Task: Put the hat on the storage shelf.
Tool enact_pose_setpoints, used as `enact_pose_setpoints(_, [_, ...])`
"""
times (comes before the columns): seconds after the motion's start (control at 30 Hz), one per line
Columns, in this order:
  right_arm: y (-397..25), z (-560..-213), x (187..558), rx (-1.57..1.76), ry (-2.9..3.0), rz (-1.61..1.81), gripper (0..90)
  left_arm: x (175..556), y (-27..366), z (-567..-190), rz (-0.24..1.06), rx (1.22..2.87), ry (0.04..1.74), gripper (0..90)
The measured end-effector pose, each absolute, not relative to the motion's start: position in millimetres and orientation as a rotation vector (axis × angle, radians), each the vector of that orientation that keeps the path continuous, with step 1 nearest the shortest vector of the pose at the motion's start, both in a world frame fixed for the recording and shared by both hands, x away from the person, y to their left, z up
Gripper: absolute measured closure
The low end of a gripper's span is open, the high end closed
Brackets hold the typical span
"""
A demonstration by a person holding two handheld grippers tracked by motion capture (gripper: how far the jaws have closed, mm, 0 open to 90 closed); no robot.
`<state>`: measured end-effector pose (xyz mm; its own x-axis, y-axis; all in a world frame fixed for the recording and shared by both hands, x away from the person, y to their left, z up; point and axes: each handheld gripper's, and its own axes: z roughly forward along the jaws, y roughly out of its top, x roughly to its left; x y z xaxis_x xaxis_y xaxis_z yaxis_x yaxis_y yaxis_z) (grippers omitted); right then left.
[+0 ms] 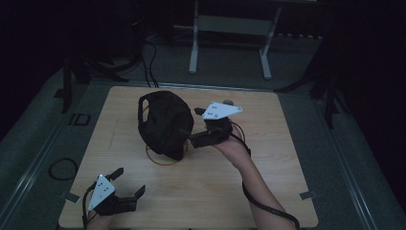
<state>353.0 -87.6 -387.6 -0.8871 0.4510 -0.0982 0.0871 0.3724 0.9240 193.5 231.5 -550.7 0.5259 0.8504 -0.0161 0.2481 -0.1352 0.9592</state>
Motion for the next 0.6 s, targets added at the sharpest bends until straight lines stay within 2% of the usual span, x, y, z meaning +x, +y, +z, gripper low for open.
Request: enact_pose_setpoints(0.6, [-137.8,-432.2,336.4,0.512,2.305,1.547,13.8,194.8,228.3,-553.5,0.663,1.691,0.935,2.3])
